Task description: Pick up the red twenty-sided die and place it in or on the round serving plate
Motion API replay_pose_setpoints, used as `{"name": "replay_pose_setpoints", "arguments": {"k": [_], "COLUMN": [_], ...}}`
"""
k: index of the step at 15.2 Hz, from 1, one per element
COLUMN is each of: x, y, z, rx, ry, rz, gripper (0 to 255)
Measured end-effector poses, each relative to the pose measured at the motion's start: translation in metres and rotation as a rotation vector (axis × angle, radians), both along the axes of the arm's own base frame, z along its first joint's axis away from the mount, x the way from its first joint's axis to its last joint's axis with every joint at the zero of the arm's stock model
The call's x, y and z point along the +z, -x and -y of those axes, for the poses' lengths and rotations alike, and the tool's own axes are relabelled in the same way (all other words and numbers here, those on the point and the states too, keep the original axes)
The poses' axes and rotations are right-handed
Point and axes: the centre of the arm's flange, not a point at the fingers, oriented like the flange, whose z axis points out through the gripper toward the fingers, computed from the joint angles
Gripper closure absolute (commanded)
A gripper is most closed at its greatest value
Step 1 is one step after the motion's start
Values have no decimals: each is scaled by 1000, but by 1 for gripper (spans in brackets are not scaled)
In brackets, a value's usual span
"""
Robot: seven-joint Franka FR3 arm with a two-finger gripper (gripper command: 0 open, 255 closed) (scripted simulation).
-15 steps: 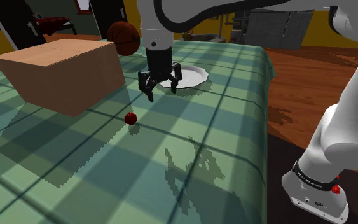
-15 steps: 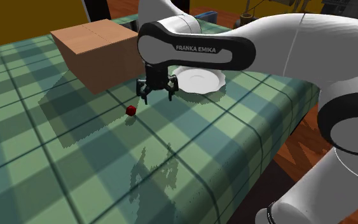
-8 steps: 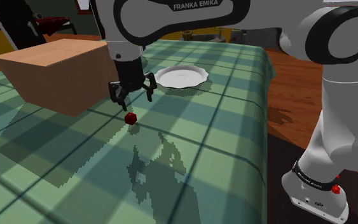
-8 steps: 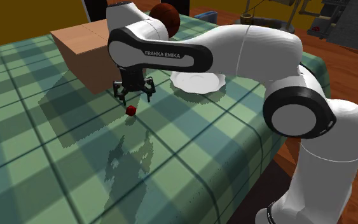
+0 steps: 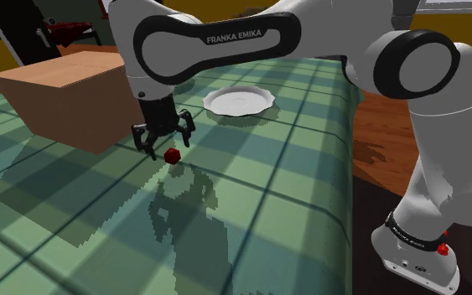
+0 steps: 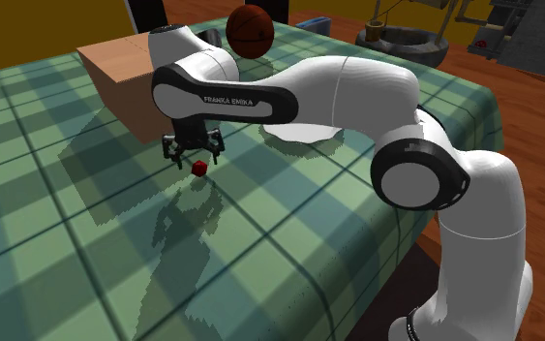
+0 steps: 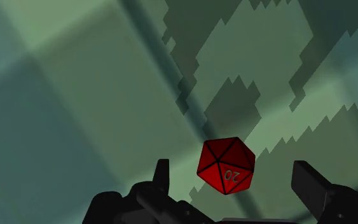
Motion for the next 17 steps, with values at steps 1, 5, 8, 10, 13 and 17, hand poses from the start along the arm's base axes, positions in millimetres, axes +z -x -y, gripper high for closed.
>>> {"name": "replay_pose_setpoints", "arguments": {"k": [1,5,8,10,13,17], "x": [-5,-13,-13,-13,-13,-13], "y": [1,1,1,1,1,1], "z": [-1,0,0,0,0,0], "rx": [0,0,0,0,0,0], "ry": [0,0,0,0,0,0], "rz": [0,0,0,0,0,0], "gripper": [0,0,0,255,255,255]}}
